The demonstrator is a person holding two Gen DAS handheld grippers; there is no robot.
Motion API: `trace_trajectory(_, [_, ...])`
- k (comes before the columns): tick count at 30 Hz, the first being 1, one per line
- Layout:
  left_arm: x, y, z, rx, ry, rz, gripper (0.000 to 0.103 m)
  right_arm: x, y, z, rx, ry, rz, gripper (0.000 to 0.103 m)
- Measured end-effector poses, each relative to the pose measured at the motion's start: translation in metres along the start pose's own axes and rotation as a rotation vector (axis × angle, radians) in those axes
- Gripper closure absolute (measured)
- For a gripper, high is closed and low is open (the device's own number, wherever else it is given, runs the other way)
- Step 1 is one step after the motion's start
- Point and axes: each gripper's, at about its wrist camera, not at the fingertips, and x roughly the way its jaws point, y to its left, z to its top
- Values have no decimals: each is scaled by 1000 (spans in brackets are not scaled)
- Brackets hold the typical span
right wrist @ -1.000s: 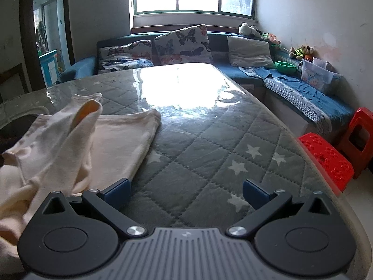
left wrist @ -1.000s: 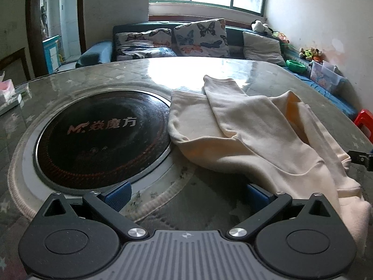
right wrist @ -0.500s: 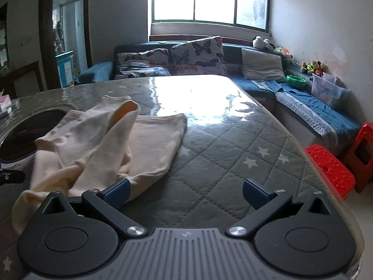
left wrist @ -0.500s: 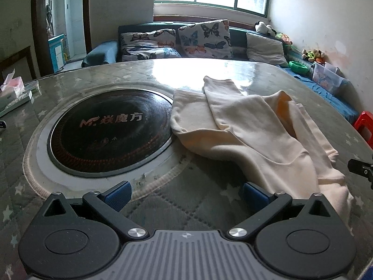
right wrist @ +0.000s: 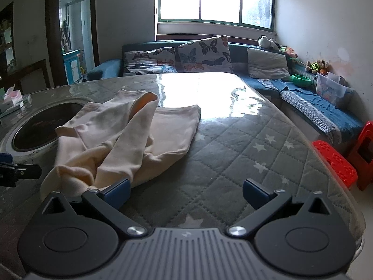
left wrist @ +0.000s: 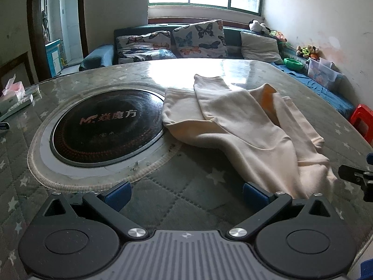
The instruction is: Fold clothes
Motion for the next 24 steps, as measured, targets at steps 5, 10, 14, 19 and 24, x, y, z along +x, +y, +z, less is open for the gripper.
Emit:
trace_trajectory(5, [-7,-2,-3,2,-4,-5,0,-8,6,-2,-8,-5,3,0])
trace_trajectory(10, [-12,-3,-4,8,-8,-6,0,-15,13,-2,-27,-10,5,0])
trace_trajectory(14, [-13,-6,-3,12,-10,-8,0,-17,14,-1,-26,-13,1,0])
trace_trajectory(19, [-13,-9,1,15,-2,-10,0,-16,13,0,-27,-10,8,0])
trace_trajectory(24, [-13,-10,6,10,3,-9,0,-17,14,4,-47,-4,21,0])
